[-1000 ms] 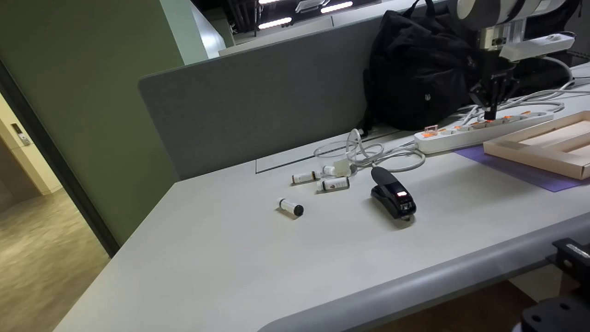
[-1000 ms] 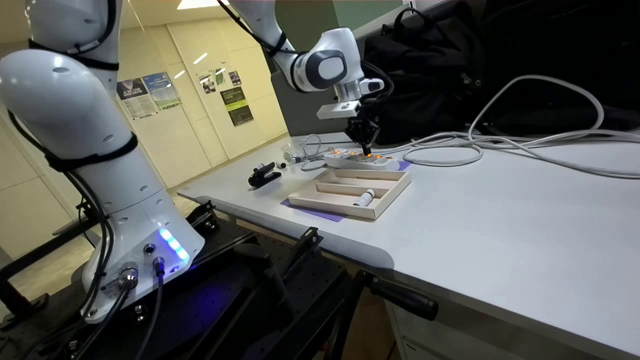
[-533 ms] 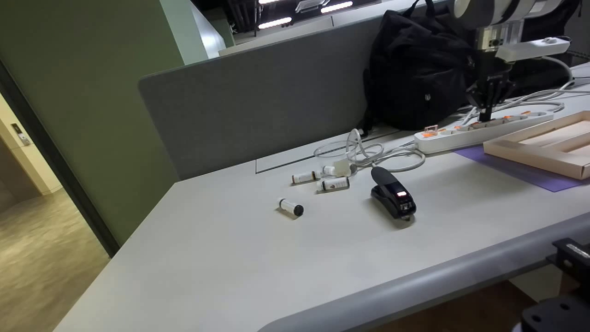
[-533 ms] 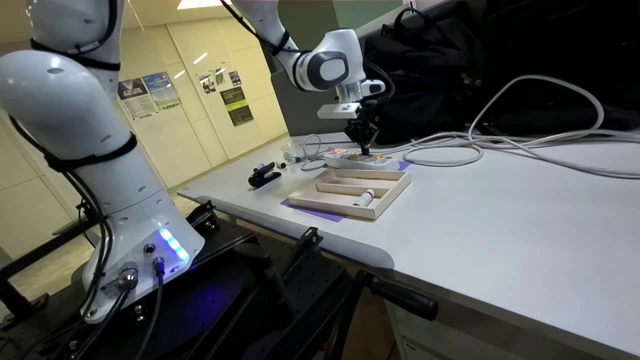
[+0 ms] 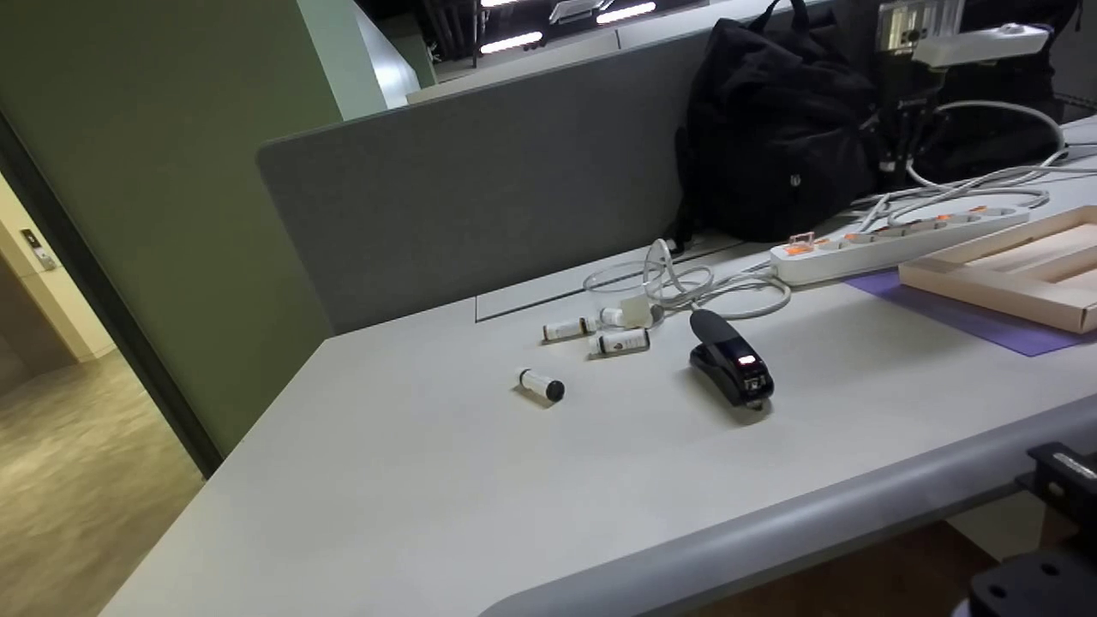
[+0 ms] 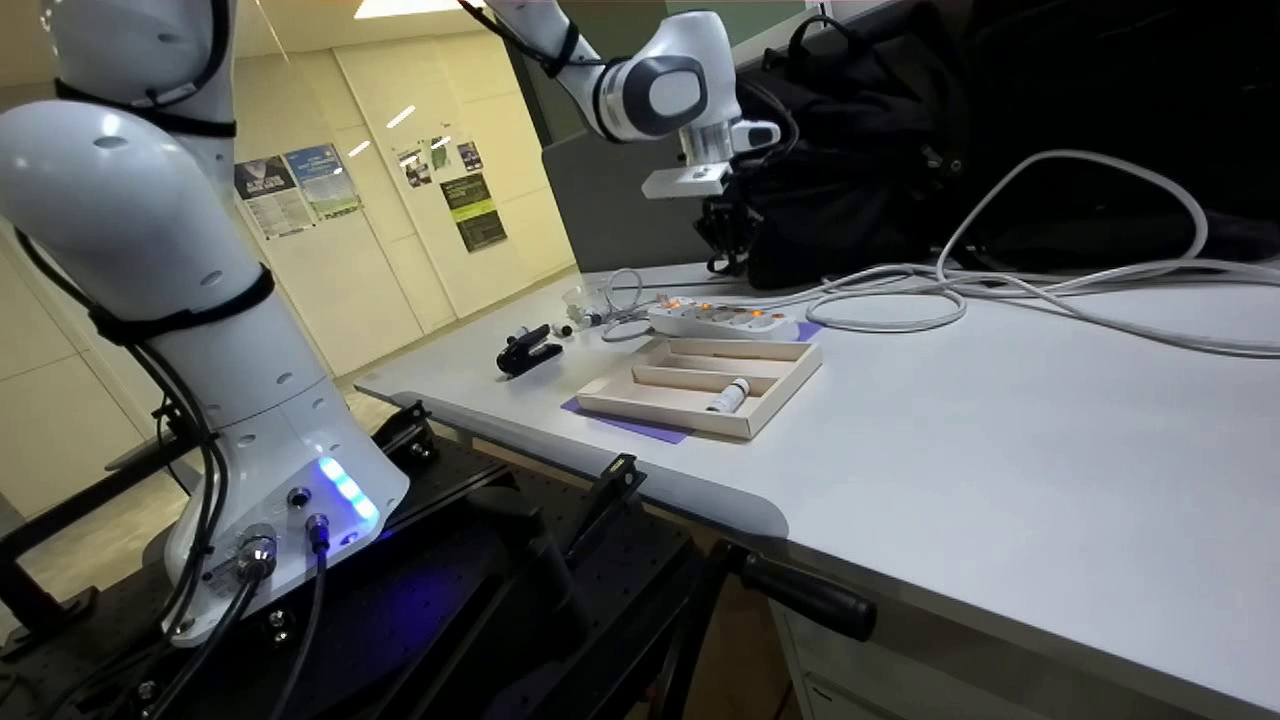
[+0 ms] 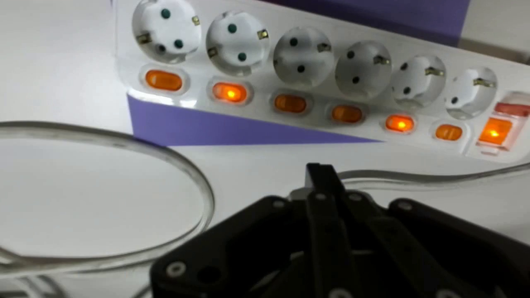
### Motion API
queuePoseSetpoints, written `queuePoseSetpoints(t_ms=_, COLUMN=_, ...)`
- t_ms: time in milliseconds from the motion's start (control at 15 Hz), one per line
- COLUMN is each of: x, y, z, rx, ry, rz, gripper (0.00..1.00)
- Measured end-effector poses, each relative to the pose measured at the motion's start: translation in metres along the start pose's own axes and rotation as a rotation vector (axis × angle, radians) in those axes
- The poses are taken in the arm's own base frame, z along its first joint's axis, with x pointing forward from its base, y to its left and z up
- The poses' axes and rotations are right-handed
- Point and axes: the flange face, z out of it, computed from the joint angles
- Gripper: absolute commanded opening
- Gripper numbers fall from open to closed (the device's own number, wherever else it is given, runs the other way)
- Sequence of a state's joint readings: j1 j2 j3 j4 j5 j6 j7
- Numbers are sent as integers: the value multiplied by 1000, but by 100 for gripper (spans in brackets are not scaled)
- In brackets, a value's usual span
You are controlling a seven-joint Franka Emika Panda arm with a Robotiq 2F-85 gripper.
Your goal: Turn off the third switch from the right side of the adapter
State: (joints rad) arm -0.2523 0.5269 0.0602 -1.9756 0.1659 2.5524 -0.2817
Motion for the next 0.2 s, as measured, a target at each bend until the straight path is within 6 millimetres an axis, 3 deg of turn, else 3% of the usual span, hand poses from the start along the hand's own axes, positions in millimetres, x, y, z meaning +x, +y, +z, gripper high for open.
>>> queuePoseSetpoints(t_ms=67, x=6, y=2, z=-22, rx=-2, ry=-4, rz=-4, gripper=8)
queuePoseSetpoints(t_ms=200, x=10, y=6, z=-63, rx=-1, ry=-43, rz=-10, gripper=21)
